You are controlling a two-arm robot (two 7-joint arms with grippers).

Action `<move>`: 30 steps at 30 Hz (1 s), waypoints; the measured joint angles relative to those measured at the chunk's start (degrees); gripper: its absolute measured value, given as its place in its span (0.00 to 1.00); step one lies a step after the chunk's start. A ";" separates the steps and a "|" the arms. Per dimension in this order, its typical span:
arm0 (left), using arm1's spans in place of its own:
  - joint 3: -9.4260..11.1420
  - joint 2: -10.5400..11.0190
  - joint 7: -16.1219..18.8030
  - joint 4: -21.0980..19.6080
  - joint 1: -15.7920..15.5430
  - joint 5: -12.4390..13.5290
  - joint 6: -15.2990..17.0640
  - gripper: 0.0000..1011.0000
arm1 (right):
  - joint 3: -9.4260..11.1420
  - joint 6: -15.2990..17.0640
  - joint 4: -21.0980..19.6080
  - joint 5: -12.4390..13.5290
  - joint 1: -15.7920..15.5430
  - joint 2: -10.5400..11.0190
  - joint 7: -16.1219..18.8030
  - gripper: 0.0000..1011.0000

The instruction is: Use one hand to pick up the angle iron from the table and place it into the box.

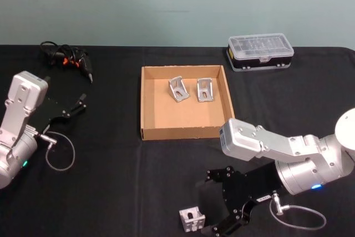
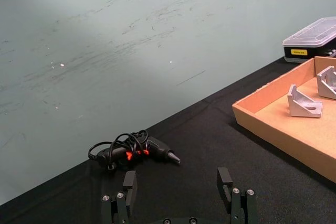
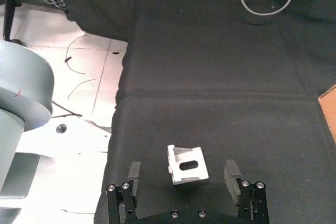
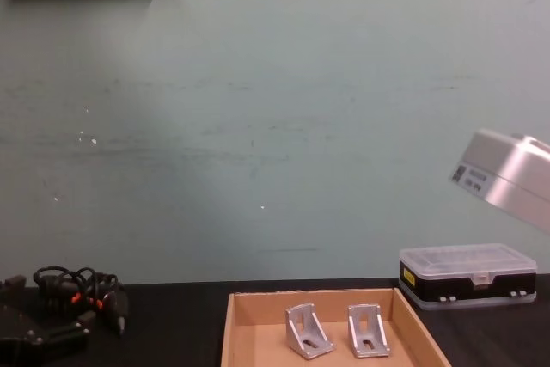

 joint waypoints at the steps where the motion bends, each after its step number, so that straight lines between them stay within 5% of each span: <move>1: 0.00 0.00 0.00 0.00 0.00 0.00 0.00 0.99 | -0.35 -0.10 -0.04 0.05 0.16 0.10 0.05 0.99; 19: 0.00 0.00 0.00 0.00 0.00 0.00 0.00 0.99 | -4.96 1.09 0.89 -1.33 2.81 -0.68 -1.40 0.99; 30: 0.00 0.00 0.00 0.00 0.00 0.00 0.00 0.99 | -7.46 1.91 3.51 -1.53 4.55 -2.91 -3.96 0.99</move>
